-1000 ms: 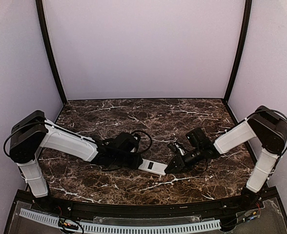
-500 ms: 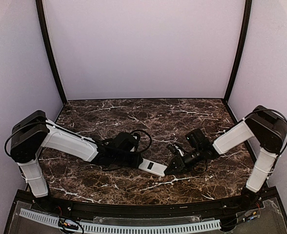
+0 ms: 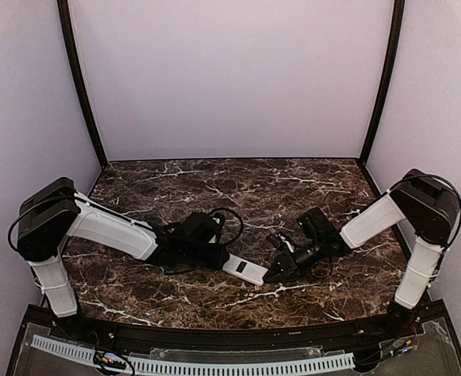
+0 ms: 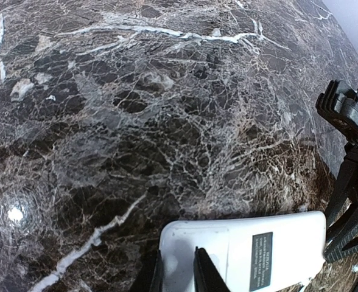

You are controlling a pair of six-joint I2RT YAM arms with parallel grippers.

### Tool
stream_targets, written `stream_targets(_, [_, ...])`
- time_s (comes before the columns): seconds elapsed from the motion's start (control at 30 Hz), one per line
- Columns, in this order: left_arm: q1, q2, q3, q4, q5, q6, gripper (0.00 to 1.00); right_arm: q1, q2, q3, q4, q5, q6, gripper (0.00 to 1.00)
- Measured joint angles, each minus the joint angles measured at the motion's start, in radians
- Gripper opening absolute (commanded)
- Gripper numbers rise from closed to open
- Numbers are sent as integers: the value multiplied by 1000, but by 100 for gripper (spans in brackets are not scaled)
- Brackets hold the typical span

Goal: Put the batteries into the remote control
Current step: Press the battery cover on the remote control.

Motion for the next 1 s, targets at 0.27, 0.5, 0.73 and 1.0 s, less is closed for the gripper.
stream_targets(0.27, [-3, -3, -12, 18, -8, 8, 18, 0, 5, 12, -18, -4, 11, 21])
stream_targets(0.5, [-13, -3, -9, 10, -30, 14, 18, 1, 6, 34, -67, 0, 7, 22])
stream_targets(0.73, [-16, -6, -18, 20, -31, 10, 23, -3, 6, 38, -77, 2, 2, 25])
stream_targets(1.0, [-16, -56, -38, -52, 11, 49, 37, -45, 4, 50, -50, 34, -24, 32])
